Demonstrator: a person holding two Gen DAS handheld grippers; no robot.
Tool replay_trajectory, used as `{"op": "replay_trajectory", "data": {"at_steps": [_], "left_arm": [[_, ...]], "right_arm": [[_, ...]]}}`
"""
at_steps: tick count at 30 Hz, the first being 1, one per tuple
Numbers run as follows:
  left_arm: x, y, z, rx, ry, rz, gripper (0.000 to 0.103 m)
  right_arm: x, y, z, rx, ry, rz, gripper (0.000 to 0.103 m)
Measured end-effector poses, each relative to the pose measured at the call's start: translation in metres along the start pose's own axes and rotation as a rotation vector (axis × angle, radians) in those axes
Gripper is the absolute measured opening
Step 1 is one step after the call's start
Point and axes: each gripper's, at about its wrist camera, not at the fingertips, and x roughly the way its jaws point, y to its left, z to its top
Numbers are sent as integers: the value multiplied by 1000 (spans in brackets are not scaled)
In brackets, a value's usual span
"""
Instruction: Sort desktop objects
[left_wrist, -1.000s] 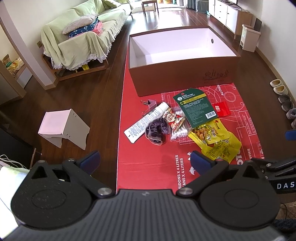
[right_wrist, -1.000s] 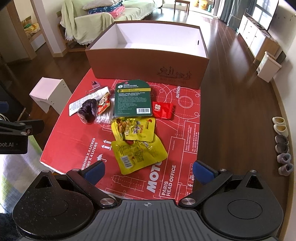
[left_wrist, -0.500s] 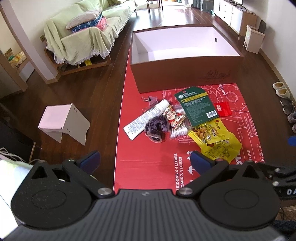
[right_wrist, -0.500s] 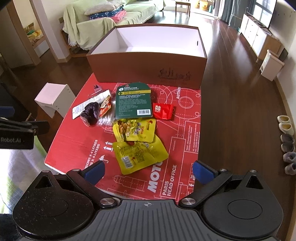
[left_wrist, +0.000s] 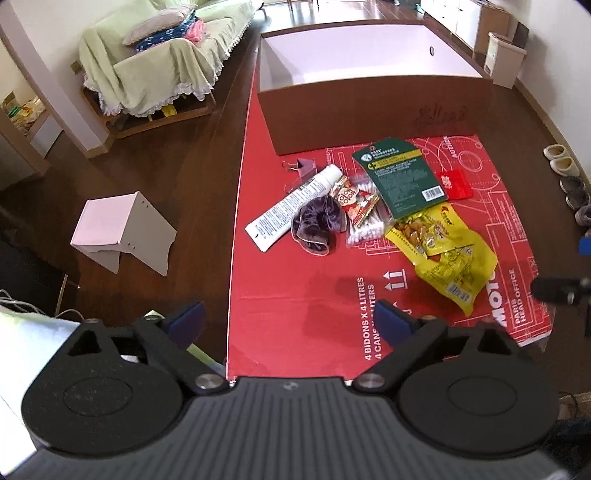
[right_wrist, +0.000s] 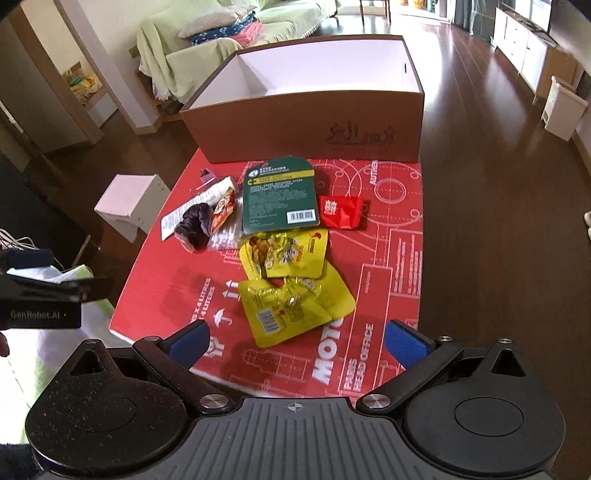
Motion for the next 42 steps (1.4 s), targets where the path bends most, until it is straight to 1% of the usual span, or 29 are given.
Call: {"op": "replay_trajectory", "data": {"at_steps": [2,3,6,7,9,11,15,17,18,20,21,22,23,25,29,37,42], "left_arm": [[5,1,0,22,-12,-20,87],[8,2,0,34,-17,-30,86],[17,4,4,88,-32,-30,84],[20,5,7,108,-41,-29,81],[26,9,14,143,-53,-30,77],[33,15,23,167,-57,-43,69],[51,28,41,197,-67,-69,63],[62,33,51,199,-65,-103,55],[68,36,56,199,-62,-124,53],[77,39,64,207,-64,-155,42],[83,40,68,212,-63,-171,39],[88,40,72,216,-61,-187,35],[93,41,76,218,-61,-204,32],[104,42,85,220,-62,-239,32],[125,45,102,192,-50,-286,32],[162,46,125,42,22,-335,32],[178,47,134,-64,49,-357,32]], "right_arm": [[6,-2,2,-6,-3,4,103],[8,-3,3,-6,-7,2,103],[14,-5,6,-7,-12,-2,103],[16,-5,7,-5,-14,-6,103],[20,-7,12,1,-17,-19,103],[23,-10,18,18,-23,-31,103],[33,-13,29,36,-24,-51,103],[38,-13,35,45,-22,-61,103],[41,-13,37,49,-22,-66,103],[45,-14,41,59,-20,-75,103],[47,-15,44,63,-20,-81,103],[49,-16,46,68,-24,-87,103],[51,-17,48,75,-28,-94,103],[55,-20,53,93,-31,-112,103],[61,-25,61,128,-22,-140,103],[77,-25,62,158,19,-163,103],[82,-25,63,172,31,-172,103]]}}
